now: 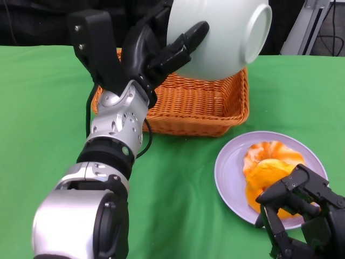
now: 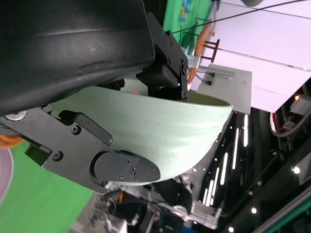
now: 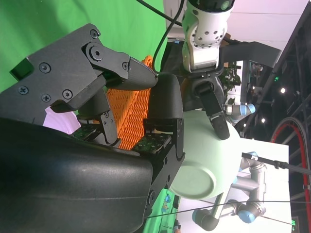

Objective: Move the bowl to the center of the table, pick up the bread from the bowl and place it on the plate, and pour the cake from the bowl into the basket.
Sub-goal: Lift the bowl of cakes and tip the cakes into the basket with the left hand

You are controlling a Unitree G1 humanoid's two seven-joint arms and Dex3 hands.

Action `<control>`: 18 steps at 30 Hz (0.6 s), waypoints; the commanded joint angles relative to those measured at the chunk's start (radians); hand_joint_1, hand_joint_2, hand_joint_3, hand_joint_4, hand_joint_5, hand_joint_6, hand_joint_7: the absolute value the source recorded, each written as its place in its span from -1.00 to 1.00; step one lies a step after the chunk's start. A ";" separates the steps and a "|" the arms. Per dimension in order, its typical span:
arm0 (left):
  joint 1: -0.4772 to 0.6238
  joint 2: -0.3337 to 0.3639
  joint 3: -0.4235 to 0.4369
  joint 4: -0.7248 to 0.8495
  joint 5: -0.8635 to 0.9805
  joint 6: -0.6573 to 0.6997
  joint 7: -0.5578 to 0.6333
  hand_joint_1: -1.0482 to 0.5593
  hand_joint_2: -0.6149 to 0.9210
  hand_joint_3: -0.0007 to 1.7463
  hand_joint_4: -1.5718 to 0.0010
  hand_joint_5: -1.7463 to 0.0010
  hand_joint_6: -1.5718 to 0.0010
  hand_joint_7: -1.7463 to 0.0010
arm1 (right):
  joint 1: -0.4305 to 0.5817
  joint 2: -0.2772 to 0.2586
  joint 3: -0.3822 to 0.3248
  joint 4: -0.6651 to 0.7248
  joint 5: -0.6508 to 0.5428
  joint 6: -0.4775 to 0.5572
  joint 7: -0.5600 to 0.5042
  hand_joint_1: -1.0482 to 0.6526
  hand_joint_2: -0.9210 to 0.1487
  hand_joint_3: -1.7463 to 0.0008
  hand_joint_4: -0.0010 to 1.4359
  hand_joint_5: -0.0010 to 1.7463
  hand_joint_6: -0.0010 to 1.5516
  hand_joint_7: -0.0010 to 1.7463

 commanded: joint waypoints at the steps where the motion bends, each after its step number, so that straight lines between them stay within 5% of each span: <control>1: -0.051 0.013 0.030 -0.006 -0.039 0.045 -0.018 0.05 1.00 -0.42 0.05 -0.98 0.09 -0.70 | -0.002 -0.011 -0.005 0.008 0.005 -0.015 0.004 0.05 -0.27 -0.17 -0.01 0.82 -0.19 0.61; 18: -0.099 0.004 0.192 -0.019 -0.217 0.327 0.098 0.12 0.99 -0.29 -0.03 -1.00 0.18 -0.81 | -0.010 -0.012 -0.012 0.029 0.010 -0.041 0.020 0.04 -0.25 -0.18 0.02 0.83 -0.17 0.61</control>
